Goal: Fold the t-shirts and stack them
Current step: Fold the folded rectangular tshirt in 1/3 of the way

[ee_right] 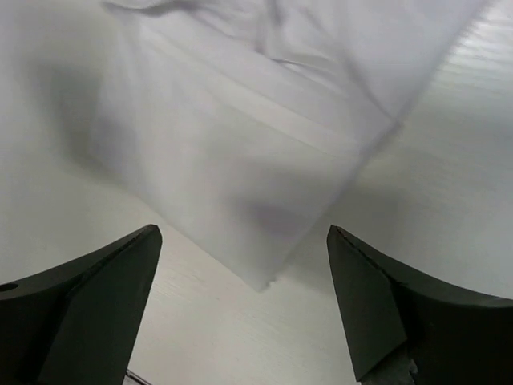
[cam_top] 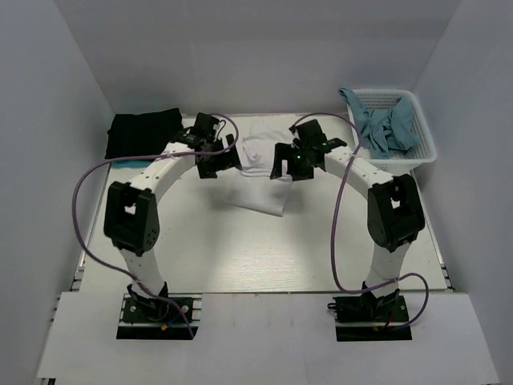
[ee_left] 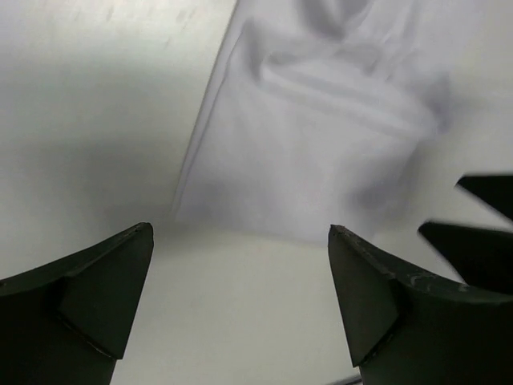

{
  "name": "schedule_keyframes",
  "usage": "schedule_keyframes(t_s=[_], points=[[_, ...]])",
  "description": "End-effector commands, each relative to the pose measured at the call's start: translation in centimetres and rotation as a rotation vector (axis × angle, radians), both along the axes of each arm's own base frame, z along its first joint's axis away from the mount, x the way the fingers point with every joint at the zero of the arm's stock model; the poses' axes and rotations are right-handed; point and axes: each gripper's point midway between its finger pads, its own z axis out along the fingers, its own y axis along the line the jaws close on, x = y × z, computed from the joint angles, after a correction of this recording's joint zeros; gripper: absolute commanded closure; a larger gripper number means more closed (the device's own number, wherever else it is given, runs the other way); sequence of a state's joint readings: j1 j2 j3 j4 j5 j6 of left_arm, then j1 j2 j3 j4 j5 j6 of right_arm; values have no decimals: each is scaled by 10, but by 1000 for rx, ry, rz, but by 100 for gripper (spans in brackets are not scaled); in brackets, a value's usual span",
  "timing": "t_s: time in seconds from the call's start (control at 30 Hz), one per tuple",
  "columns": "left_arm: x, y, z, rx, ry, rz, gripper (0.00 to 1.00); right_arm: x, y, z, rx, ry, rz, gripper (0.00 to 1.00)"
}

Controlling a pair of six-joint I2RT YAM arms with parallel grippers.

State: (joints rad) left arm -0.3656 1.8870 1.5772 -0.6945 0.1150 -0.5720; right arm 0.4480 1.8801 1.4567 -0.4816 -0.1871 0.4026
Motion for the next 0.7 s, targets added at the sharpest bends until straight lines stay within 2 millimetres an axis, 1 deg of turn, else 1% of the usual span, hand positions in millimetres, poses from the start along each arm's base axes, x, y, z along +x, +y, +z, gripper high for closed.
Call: schedule_keyframes(t_s=[0.0,0.03,0.07,0.1,0.13,0.17,0.2,0.23,0.27,0.3,0.33,0.37,0.4,0.43,0.47,0.5,0.53,0.57,0.6,0.67], points=[[-47,34,18,82,4,33,0,5,45,25,63,-160,171,10],[-64,45,21,100,-1,46,0,5,51,20,63,-147,177,10],[-75,49,21,104,7,45,0,8,58,14,68,-143,193,10],[-83,52,22,99,8,53,0,15,64,18,75,-163,194,10],[-98,56,10,99,32,46,0,15,71,17,76,-165,207,10],[-104,56,10,86,28,40,0,15,76,-5,57,-129,223,10],[-117,55,8,62,32,24,0,25,89,11,69,-178,242,10],[-120,54,8,50,30,17,0,28,91,-1,52,-168,244,10],[-125,53,8,34,38,25,0,33,98,-5,39,-176,253,10],[-128,52,5,25,51,17,0,37,99,-5,34,-183,249,10],[-133,53,5,21,60,27,0,40,104,-11,29,-183,249,10],[-137,56,7,31,63,32,0,47,106,-13,28,-194,245,10],[-138,58,6,35,63,45,0,49,108,-20,20,-187,241,10],[-140,61,7,43,61,50,0,58,111,-12,26,-213,225,10],[-142,63,10,50,55,56,0,61,109,-21,7,-201,218,10],[-143,66,7,63,60,63,0,63,108,-29,-6,-186,211,10],[-143,66,7,63,60,63,0,68,110,-23,-7,-201,206,10],[-144,69,8,73,57,69,0,75,108,-25,-33,-227,191,10],[-144,69,8,73,57,70,0,80,109,-22,-33,-254,177,10],[-145,68,5,73,67,56,0,89,104,-23,-49,-274,130,10]])
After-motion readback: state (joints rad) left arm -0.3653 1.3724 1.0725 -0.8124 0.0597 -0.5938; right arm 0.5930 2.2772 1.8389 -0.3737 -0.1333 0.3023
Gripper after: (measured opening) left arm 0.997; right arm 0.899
